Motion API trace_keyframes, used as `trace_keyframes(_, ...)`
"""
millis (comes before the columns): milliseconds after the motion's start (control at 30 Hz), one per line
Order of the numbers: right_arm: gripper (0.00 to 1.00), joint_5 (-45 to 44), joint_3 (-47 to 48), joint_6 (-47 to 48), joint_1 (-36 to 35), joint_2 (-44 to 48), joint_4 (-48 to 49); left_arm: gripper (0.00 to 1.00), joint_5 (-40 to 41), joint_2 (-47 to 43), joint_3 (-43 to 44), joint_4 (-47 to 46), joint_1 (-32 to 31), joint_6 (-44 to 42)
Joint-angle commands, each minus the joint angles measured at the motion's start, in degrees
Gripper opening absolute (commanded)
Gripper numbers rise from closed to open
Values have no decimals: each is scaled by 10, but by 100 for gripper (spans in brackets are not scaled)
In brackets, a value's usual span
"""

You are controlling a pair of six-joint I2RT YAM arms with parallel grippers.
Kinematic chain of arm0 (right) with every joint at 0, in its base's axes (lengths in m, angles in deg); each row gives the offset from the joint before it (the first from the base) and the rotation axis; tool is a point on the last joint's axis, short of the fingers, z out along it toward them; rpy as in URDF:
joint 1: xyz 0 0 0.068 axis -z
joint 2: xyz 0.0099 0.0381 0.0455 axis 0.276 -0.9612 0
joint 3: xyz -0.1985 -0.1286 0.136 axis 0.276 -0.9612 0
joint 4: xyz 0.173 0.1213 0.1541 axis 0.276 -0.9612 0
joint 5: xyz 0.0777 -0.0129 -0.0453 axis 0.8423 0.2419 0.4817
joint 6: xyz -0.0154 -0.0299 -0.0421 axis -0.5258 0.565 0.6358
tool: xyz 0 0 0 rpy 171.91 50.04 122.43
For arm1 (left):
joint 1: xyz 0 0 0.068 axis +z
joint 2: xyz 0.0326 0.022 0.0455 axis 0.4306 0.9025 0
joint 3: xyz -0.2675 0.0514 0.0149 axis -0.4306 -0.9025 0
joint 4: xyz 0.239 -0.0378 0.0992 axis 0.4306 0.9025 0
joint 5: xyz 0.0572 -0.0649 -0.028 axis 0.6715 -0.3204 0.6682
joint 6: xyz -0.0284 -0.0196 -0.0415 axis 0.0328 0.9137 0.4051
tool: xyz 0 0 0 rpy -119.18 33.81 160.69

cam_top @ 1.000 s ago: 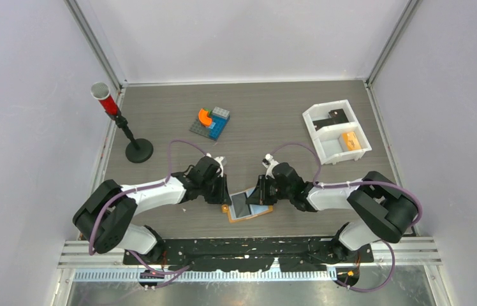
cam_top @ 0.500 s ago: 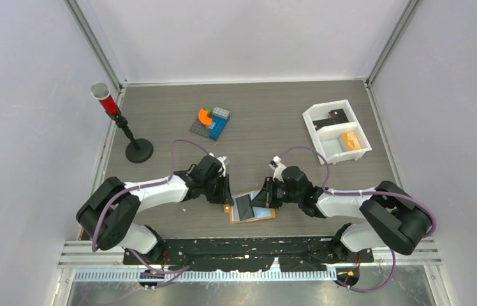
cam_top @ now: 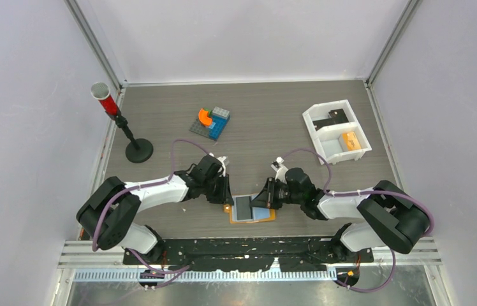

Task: Take the credit cards out of the card holder
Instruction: Remove the credit card from the card holder.

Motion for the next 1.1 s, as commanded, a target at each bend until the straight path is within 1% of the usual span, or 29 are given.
trace_keyframes(0, 16, -17, 9, 6, 3, 13, -22, 15, 5, 8, 6, -5, 0, -9)
trace_keyframes(67, 19, -26, 15, 12, 3, 20, -44, 15, 3, 8, 6, -6, 0, -9)
trace_keyframes(200, 20, -38, 27, 21, 3, 13, -68, 15, -2, 8, 7, -9, 0, -6)
trace_keyframes(367, 25, -30, 32, 15, 2, -21, -50, 15, -6, 9, 6, -11, 0, -4)
trace_keyframes(667, 25, -22, 34, 0, 1, -70, 1, 15, -9, 13, 2, -16, 0, -3)
trace_keyframes(767, 21, -16, 29, -5, 1, -79, 25, 15, -10, 14, 3, -17, 0, -2)
trace_keyframes(833, 20, -9, 24, -10, 1, -83, 46, 15, -9, 15, 2, -17, 0, -1)
trace_keyframes(1067, 21, -4, 20, -23, 1, -98, 75, 15, -10, 13, -1, -21, 0, 1)
